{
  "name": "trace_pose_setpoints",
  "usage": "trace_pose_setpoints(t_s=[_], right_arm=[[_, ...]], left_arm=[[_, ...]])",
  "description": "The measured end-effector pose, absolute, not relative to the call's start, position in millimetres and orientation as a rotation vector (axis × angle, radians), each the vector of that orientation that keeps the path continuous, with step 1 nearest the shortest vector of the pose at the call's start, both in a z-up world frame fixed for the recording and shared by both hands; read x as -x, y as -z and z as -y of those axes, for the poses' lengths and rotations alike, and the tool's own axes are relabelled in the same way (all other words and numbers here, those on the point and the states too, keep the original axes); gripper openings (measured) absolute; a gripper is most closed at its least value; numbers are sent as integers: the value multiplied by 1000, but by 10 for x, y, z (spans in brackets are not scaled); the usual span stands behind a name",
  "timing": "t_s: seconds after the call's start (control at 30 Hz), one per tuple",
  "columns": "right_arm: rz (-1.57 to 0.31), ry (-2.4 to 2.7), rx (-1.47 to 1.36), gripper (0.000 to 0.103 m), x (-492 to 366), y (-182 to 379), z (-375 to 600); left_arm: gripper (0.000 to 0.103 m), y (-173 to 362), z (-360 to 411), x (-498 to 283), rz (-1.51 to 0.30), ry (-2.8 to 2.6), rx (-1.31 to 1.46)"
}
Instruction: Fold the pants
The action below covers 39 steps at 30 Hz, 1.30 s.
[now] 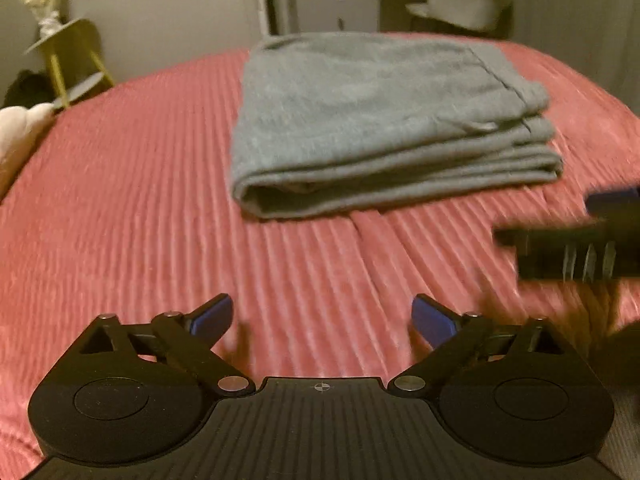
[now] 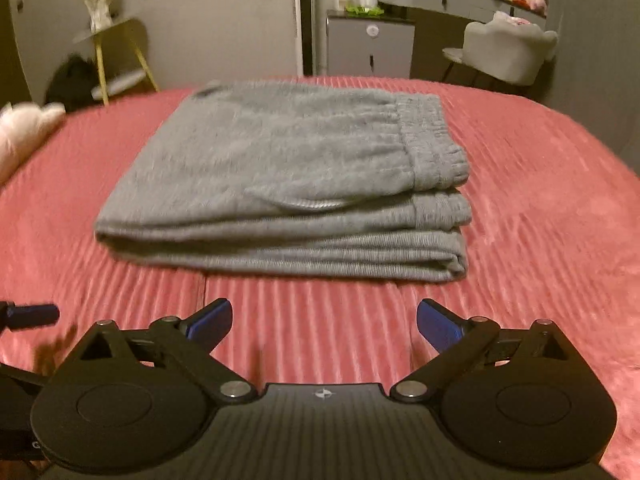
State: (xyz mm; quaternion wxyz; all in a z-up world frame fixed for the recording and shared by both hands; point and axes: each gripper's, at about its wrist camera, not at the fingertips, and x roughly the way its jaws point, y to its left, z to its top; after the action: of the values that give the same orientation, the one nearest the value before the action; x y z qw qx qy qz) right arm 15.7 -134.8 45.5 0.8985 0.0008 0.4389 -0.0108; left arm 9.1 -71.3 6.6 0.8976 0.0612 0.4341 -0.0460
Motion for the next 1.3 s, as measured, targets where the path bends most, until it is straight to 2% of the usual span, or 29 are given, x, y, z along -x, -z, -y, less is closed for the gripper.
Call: trace_pose_setpoints(t_s=[0.07,0.23,0.47,1.3], right_arm=[[-960,30,58,99,-138,-482,1286],[-866,82,56,99,65,-669,1259],[-843,136,35,99,105,-753,1268],[-846,186,-26,99,-197,-572,1362]], left_arm=[[102,-119,756,-8,-852,60,-177],[103,-284,768,170,-789,88,-172],[103,-219,597,-8,-804,69,-59],[103,-47,582,-360,-805,94,-68]])
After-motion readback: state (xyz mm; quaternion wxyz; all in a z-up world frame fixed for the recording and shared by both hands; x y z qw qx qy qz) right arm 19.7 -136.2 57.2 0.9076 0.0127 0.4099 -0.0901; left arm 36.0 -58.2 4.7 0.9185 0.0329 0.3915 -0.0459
